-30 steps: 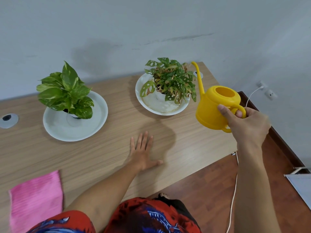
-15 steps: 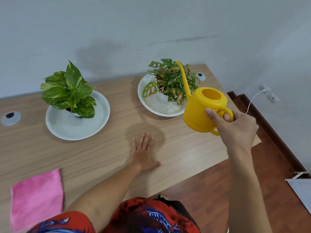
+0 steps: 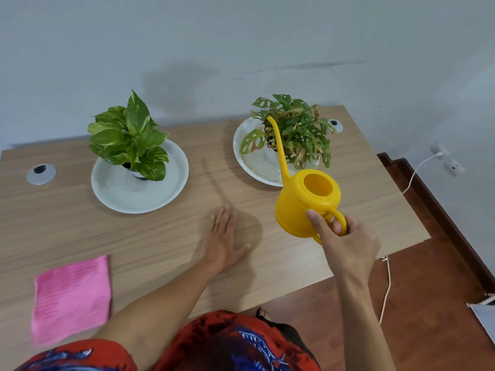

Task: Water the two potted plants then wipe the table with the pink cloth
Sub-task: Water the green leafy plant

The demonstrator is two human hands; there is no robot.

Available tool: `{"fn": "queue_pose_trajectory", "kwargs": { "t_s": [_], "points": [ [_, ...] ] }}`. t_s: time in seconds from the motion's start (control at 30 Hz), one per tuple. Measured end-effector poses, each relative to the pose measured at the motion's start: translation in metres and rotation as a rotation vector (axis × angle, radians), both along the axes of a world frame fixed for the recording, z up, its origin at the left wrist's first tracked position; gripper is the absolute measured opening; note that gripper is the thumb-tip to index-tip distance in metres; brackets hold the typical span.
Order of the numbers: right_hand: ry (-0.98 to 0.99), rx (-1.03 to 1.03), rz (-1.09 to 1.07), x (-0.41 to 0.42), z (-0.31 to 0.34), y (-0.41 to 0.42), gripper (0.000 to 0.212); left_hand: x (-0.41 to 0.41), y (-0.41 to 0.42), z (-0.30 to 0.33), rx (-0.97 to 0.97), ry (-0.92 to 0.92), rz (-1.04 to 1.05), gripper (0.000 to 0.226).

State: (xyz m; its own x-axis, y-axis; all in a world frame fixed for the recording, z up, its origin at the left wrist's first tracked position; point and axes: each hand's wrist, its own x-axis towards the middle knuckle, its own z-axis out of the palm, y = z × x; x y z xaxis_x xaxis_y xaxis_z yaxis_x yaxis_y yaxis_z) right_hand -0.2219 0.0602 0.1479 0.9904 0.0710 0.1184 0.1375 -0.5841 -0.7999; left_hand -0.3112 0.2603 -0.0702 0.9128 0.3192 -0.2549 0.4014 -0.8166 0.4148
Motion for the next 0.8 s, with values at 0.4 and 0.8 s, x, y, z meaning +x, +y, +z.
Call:
{"fn": "queue_pose_trajectory", "kwargs": {
  "t_s": [0.4, 0.8],
  "points": [
    [0.021, 0.057, 0.282, -0.029, -0.007, 0.057, 0.063, -0.076, 0.047, -0.007, 0.057, 0.05, 0.341, 0.114],
    [0.007, -0.029, 0.449, -0.068, 0.024, 0.108, 0.062, -0.127, 0.07, -0.01, 0.097, 0.155, 0.55, 0.126]
  ]
}}
